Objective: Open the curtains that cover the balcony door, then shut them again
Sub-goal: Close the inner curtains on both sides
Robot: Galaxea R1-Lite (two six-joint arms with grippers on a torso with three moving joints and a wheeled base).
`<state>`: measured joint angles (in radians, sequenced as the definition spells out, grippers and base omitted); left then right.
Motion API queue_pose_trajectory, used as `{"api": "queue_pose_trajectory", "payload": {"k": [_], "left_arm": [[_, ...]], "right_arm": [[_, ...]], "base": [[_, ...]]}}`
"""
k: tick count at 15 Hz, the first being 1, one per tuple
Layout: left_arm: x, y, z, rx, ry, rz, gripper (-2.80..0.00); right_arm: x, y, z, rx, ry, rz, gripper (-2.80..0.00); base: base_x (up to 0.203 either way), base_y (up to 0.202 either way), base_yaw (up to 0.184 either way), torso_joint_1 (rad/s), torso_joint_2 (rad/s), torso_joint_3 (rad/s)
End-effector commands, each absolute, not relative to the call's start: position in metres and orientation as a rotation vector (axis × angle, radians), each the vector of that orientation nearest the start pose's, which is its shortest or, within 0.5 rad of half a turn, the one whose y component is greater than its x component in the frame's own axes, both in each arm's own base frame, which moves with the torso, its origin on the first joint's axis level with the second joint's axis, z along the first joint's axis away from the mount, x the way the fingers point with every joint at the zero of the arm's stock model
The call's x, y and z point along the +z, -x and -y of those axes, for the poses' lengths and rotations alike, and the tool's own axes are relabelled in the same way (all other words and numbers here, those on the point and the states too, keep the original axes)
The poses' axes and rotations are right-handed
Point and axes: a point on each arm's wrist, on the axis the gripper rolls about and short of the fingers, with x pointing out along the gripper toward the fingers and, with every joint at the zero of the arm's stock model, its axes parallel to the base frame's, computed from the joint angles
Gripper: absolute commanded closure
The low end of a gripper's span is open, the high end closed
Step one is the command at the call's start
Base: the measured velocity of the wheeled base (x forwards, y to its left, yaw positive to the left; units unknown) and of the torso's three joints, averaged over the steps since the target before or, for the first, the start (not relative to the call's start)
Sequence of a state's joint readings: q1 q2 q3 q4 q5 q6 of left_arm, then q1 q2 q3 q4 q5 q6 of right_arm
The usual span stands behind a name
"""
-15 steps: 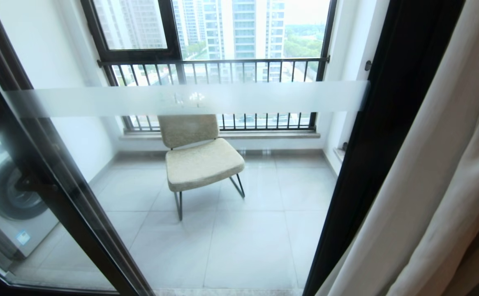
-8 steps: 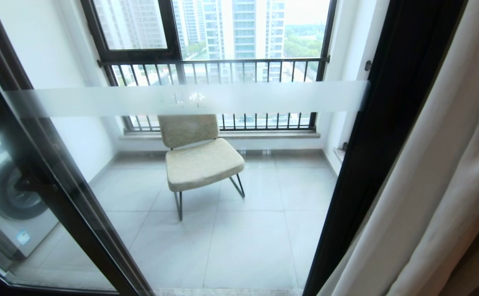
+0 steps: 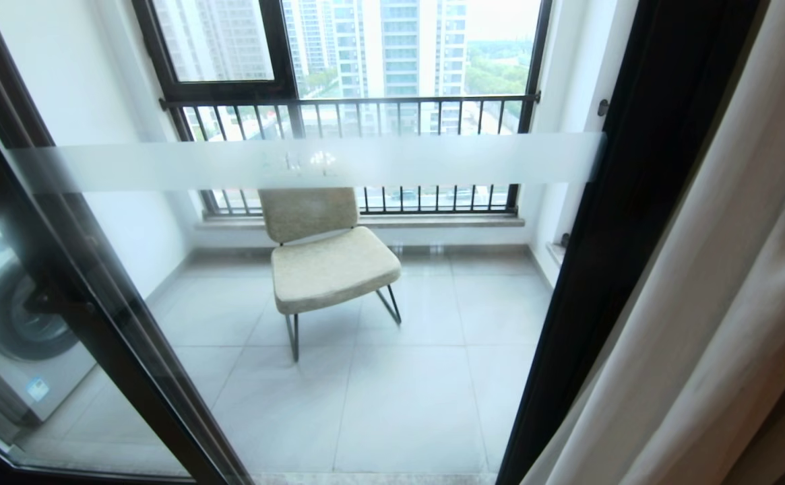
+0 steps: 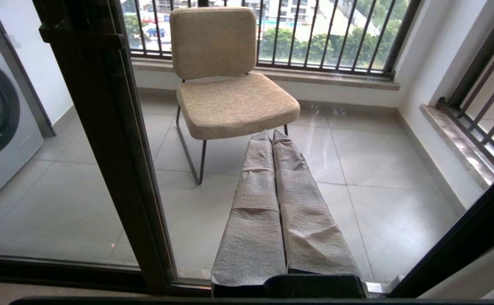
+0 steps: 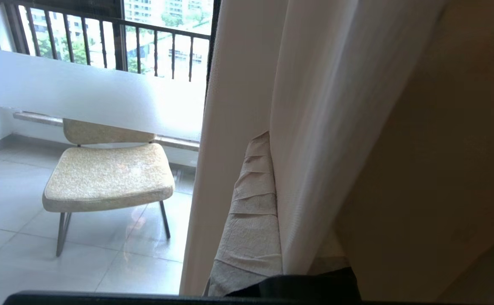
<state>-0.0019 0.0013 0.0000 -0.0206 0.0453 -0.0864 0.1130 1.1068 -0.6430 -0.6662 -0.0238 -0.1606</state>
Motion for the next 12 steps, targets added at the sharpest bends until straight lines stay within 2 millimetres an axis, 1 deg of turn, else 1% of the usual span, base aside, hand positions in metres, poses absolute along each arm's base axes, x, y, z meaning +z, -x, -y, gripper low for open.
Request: {"api": "queue_pose_trajectory", "payload": {"k": [1, 12], "left_arm": [[0.0777, 0.0227, -0.0011, 0.044, 0.088, 0.022, 0.0], [0.0776, 0.0227, -0.0011, 0.044, 0.086, 0.02, 0.0]], "right_arm": [[0.2769, -0.1558, -0.0172, 0.072, 0.147, 0.206, 0.0], [0.2739, -0.1624, -0.018, 0.076, 0.13, 0.187, 0.0]], "base": [[0.0, 0.0, 0.0, 0.0, 0.0, 0.0], [0.0, 0.0, 0.0, 0.0, 0.0, 0.0]]}}
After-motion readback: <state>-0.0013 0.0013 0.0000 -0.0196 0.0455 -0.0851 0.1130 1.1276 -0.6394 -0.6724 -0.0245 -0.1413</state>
